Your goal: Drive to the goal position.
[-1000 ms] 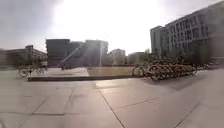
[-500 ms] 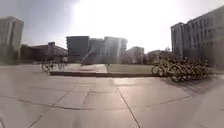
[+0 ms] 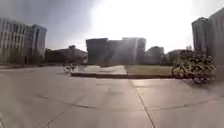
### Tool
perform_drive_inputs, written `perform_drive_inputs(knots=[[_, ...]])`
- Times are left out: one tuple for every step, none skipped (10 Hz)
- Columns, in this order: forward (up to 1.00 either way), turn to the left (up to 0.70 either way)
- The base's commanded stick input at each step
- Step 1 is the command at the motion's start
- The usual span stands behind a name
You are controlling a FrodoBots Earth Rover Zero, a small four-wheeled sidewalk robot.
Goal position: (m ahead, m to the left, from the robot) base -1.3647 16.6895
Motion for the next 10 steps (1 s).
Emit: perform_drive_inputs(knots=[[0.7,0.34],[0.7,0.33],[0.7,0.0],[0.7,0.04],[0.7,0.22],[0.7,0.35],[0.7,0.35],[0.7,0.35],[0.7,0.35],[0.7,0.35]])
